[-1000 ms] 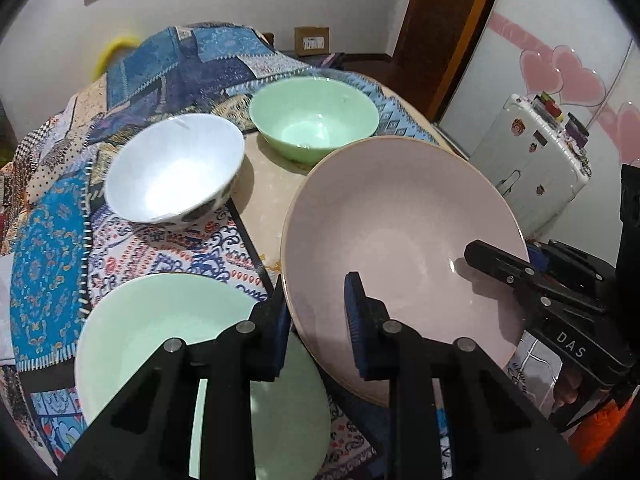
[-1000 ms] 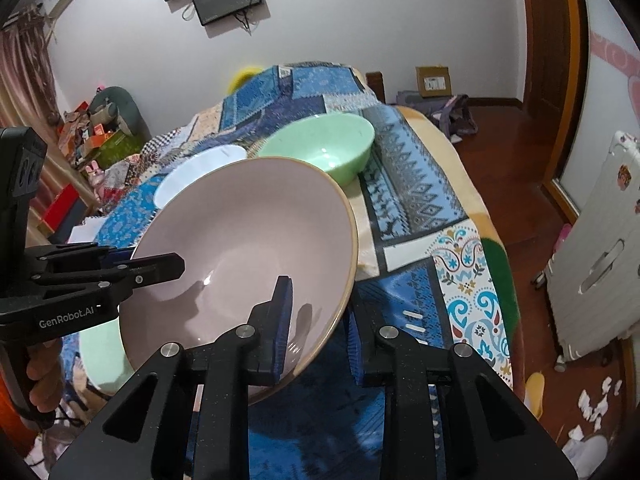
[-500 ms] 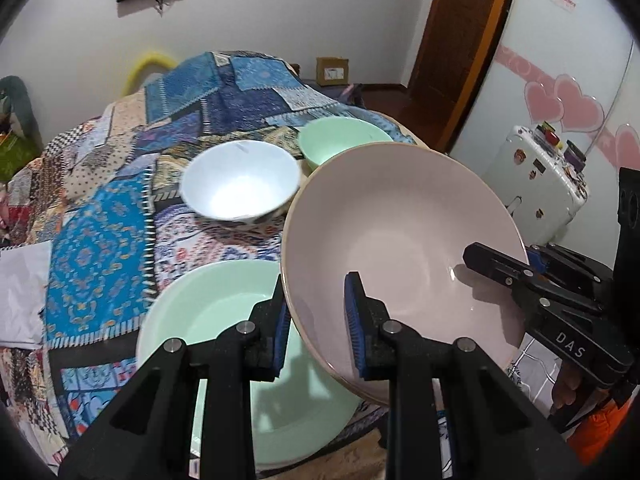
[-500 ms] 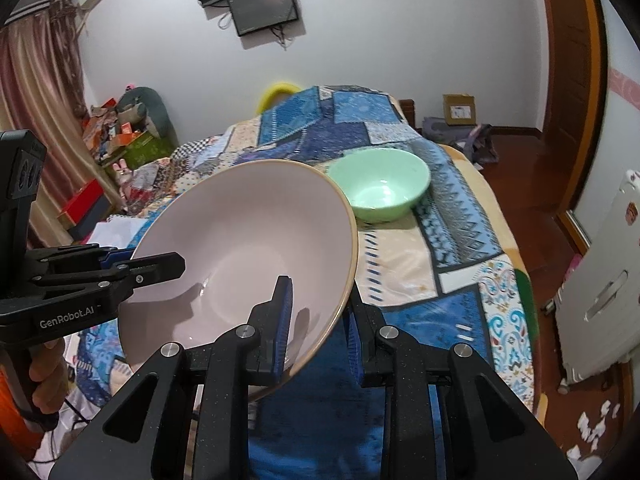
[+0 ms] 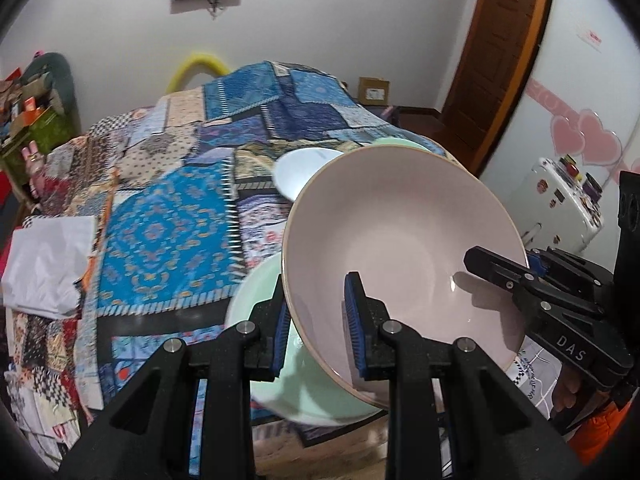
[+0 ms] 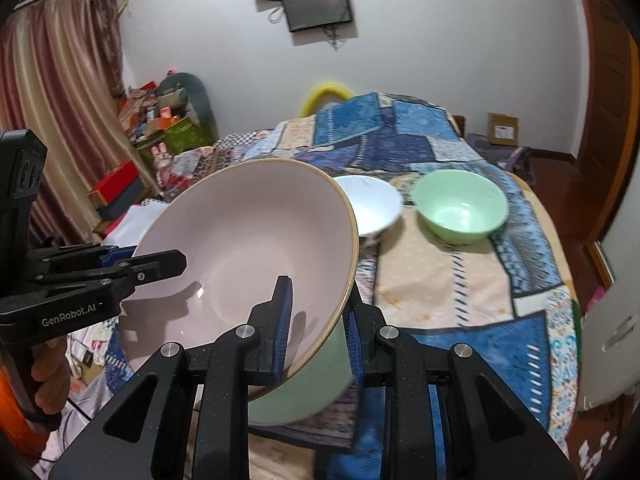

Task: Organize plates and bowls
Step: 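Lift the pale pink bowl with both tools and carry it past the plate stack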

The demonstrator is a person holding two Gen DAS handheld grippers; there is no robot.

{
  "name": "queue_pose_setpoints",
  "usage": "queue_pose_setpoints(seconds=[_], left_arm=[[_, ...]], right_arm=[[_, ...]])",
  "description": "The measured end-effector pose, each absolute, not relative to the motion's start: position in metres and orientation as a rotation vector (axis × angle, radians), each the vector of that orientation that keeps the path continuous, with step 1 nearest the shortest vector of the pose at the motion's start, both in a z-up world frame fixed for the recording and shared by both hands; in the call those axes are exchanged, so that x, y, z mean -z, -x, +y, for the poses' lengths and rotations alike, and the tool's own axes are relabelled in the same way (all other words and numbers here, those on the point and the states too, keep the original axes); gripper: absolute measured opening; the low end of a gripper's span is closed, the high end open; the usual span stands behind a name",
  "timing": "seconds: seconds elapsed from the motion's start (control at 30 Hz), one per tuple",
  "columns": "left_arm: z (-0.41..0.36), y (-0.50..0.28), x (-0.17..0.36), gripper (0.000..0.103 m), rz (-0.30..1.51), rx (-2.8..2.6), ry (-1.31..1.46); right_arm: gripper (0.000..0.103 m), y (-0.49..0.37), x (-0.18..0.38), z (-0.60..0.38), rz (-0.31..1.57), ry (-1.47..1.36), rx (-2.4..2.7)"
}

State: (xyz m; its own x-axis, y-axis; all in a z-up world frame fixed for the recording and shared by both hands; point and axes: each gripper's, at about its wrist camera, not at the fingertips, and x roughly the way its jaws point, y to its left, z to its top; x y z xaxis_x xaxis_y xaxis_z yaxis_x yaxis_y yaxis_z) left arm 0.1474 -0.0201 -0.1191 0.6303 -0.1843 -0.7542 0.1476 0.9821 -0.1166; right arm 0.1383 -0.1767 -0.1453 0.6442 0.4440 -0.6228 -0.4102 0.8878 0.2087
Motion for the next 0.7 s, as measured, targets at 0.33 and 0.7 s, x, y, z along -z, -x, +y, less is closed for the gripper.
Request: queue_pose_setpoints(seconds=[0.33, 0.7], left_arm=[[0.043, -0.123, 0.115, 0.026, 0.864, 0.084, 0.076], [0.107, -0.097, 0.123, 0.026, 0.879, -0.022, 0.102]], right_arm=[[0.023, -0.135, 0.144, -0.118, 0.724, -0.009, -0.593], [0.022, -0.131, 0.153, -0.059, 0.757, 0.036, -0.699]])
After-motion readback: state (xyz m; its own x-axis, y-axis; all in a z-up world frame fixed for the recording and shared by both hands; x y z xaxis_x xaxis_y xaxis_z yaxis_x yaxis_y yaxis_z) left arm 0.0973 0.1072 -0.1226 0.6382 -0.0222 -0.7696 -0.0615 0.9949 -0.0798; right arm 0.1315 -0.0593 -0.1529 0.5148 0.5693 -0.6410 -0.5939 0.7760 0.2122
